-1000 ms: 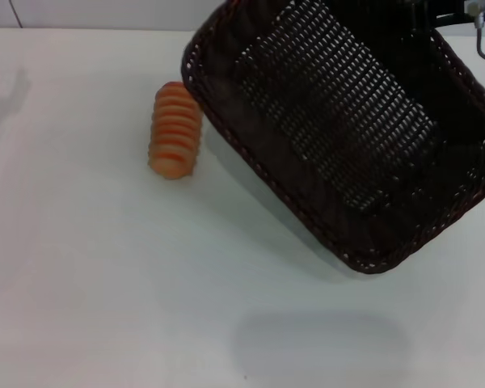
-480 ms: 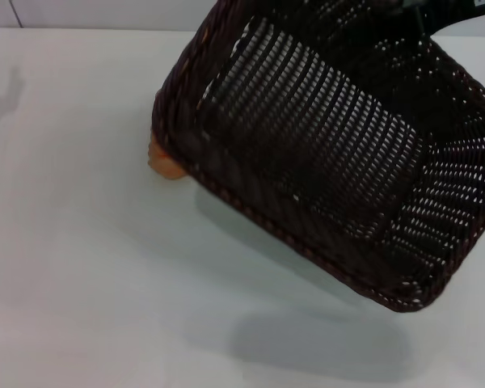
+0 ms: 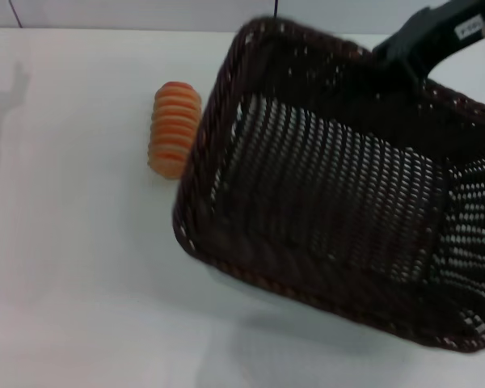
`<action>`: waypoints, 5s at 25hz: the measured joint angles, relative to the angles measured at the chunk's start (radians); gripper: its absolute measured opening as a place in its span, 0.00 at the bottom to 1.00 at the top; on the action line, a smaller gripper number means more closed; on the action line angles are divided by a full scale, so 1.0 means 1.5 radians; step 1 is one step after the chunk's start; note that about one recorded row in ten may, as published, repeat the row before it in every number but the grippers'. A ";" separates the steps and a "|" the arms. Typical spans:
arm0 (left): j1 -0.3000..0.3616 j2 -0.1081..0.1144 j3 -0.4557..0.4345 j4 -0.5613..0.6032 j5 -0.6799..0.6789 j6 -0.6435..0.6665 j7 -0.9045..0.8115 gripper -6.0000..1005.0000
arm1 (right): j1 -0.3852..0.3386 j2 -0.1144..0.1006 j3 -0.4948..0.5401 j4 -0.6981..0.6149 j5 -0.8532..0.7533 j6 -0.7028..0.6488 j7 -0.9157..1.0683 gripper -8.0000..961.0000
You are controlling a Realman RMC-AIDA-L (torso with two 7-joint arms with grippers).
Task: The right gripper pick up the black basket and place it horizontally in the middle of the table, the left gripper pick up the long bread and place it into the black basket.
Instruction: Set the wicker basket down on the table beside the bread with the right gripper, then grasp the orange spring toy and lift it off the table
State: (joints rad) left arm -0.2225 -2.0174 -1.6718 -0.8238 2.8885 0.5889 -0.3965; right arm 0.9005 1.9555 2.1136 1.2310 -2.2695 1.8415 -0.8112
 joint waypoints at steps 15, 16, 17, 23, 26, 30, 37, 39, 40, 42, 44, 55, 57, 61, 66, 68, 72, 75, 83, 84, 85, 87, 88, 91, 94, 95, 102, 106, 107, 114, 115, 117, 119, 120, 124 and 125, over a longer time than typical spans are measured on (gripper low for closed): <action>-0.006 -0.016 -0.019 0.005 0.000 0.005 0.005 0.83 | 0.045 0.002 -0.135 -0.035 -0.046 0.021 -0.017 0.20; -0.006 -0.016 -0.019 0.005 0.000 0.005 0.005 0.83 | 0.045 0.002 -0.135 -0.035 -0.046 0.021 -0.017 0.20; -0.006 -0.019 -0.022 0.005 0.000 0.005 0.009 0.83 | 0.046 0.003 -0.141 -0.036 -0.047 0.021 -0.019 0.20; -0.007 -0.025 -0.031 0.005 0.000 0.005 0.019 0.83 | 0.054 0.014 -0.182 -0.035 -0.096 0.013 -0.023 0.20; -0.009 -0.025 -0.031 0.007 0.000 0.005 0.019 0.83 | 0.057 0.016 -0.196 -0.034 -0.103 0.008 -0.026 0.20; -0.011 -0.026 -0.031 0.011 0.000 0.006 0.019 0.83 | 0.064 0.019 -0.223 -0.036 -0.116 -0.013 -0.039 0.19; -0.011 -0.025 -0.030 0.011 0.000 0.010 0.019 0.83 | 0.088 0.031 -0.253 -0.060 -0.157 -0.025 -0.063 0.31; -0.011 -0.025 -0.030 0.011 0.000 0.012 0.019 0.83 | 0.091 0.032 -0.259 -0.062 -0.161 -0.027 -0.064 0.34; -0.011 -0.025 -0.030 0.011 0.000 0.014 0.018 0.83 | 0.096 0.036 -0.266 -0.063 -0.180 -0.035 -0.065 0.36; -0.011 -0.025 -0.029 0.012 0.000 0.015 0.017 0.83 | 0.098 0.038 -0.267 -0.061 -0.193 -0.042 -0.065 0.39; -0.011 -0.025 -0.029 0.012 0.000 0.016 0.016 0.83 | 0.103 0.041 -0.268 -0.059 -0.213 -0.052 -0.065 0.39; -0.004 -0.025 -0.027 0.012 0.000 0.022 0.009 0.83 | 0.060 0.047 -0.261 0.050 -0.384 -0.221 0.019 0.39; 0.003 -0.025 -0.024 0.002 0.000 0.023 0.003 0.83 | 0.042 0.047 -0.259 0.064 -0.386 -0.243 0.030 0.39; 0.008 -0.024 -0.019 -0.006 0.000 0.021 0.000 0.83 | -0.047 0.064 -0.258 0.134 -0.389 -0.352 0.057 0.39; 0.012 -0.019 -0.007 -0.014 0.000 0.018 -0.009 0.83 | -0.182 0.082 -0.313 0.211 -0.406 -0.513 0.106 0.39; 0.012 -0.013 -0.003 -0.014 0.000 0.017 -0.019 0.83 | -0.225 0.082 -0.341 0.223 -0.423 -0.589 0.146 0.39; 0.011 0.002 0.015 -0.020 0.000 0.015 -0.033 0.83 | -0.317 0.083 -0.365 0.241 -0.433 -0.740 0.190 0.39; 0.012 0.005 0.021 -0.022 0.000 0.014 -0.037 0.83 | -0.401 0.083 -0.390 0.254 -0.433 -0.875 0.212 0.39; 0.014 0.016 0.051 -0.034 0.000 0.012 -0.042 0.83 | -0.590 0.089 -0.485 0.181 -0.430 -1.347 0.243 0.39; 0.014 0.016 0.051 -0.034 0.000 0.012 -0.042 0.83 | -0.600 0.090 -0.492 0.161 -0.423 -1.394 0.243 0.39; 0.034 0.023 0.091 -0.084 0.000 -0.002 -0.048 0.83 | -0.611 0.090 -0.500 0.136 -0.411 -1.450 0.242 0.39; 0.034 0.023 0.091 -0.084 0.000 -0.002 -0.048 0.83 | -0.621 0.091 -0.510 0.080 -0.379 -1.542 0.238 0.39; 0.041 0.028 0.109 -0.115 0.000 -0.023 -0.053 0.83 | -0.622 0.091 -0.512 0.059 -0.365 -1.575 0.236 0.39; 0.065 0.057 0.162 -0.272 0.000 -0.197 -0.060 0.83 | -0.619 0.091 -0.522 -0.024 -0.284 -1.692 0.209 0.39; 0.078 0.068 0.176 -0.388 0.000 -0.335 -0.054 0.83 | -0.602 0.089 -0.543 -0.082 -0.181 -1.757 0.145 0.39; 0.083 0.071 0.178 -0.426 0.000 -0.373 -0.050 0.83 | -0.594 0.089 -0.551 -0.102 -0.151 -1.771 0.123 0.39; 0.093 0.076 0.193 -0.570 -0.006 -0.530 -0.010 0.83 | -0.550 0.088 -0.576 -0.196 -0.068 -1.835 0.074 0.39; 0.066 0.068 0.191 -0.612 -0.082 -0.648 0.076 0.83 | -0.541 0.087 -0.577 -0.217 -0.065 -1.848 0.079 0.39; 0.048 0.063 0.179 -0.612 -0.143 -0.689 0.131 0.83 | -0.538 0.087 -0.576 -0.221 -0.065 -1.851 0.079 0.39; -0.036 -0.029 -0.009 -0.554 -0.392 -0.919 0.420 0.83 | -0.530 0.086 -0.575 -0.243 -0.065 -1.866 0.079 0.39; -0.043 -0.033 -0.015 -0.545 -0.385 -0.929 0.423 0.83 | -0.530 0.086 -0.576 -0.243 -0.064 -1.867 0.078 0.39; -0.059 -0.030 -0.012 -0.528 -0.362 -0.936 0.404 0.83 | -0.532 0.086 -0.576 -0.247 -0.064 -1.868 0.078 0.39; -0.069 -0.030 -0.009 -0.517 -0.346 -0.942 0.390 0.83 | -0.532 0.087 -0.576 -0.252 -0.064 -1.868 0.078 0.39; -0.106 -0.031 0.002 -0.479 -0.266 -0.972 0.338 0.83 | -0.531 0.087 -0.576 -0.258 -0.064 -1.868 0.079 0.39; -0.138 -0.032 0.014 -0.441 -0.215 -0.991 0.303 0.83 | -0.530 0.086 -0.575 -0.268 -0.064 -1.869 0.084 0.38; -0.155 -0.031 0.021 -0.419 -0.197 -0.999 0.287 0.83 | -0.530 0.086 -0.576 -0.271 -0.064 -1.870 0.085 0.38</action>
State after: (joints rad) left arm -0.4550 -2.0640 -1.6411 -1.4516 2.5923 -0.9089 0.0346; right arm 0.1059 2.0852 1.2501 0.8247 -2.3653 -0.9633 -0.6840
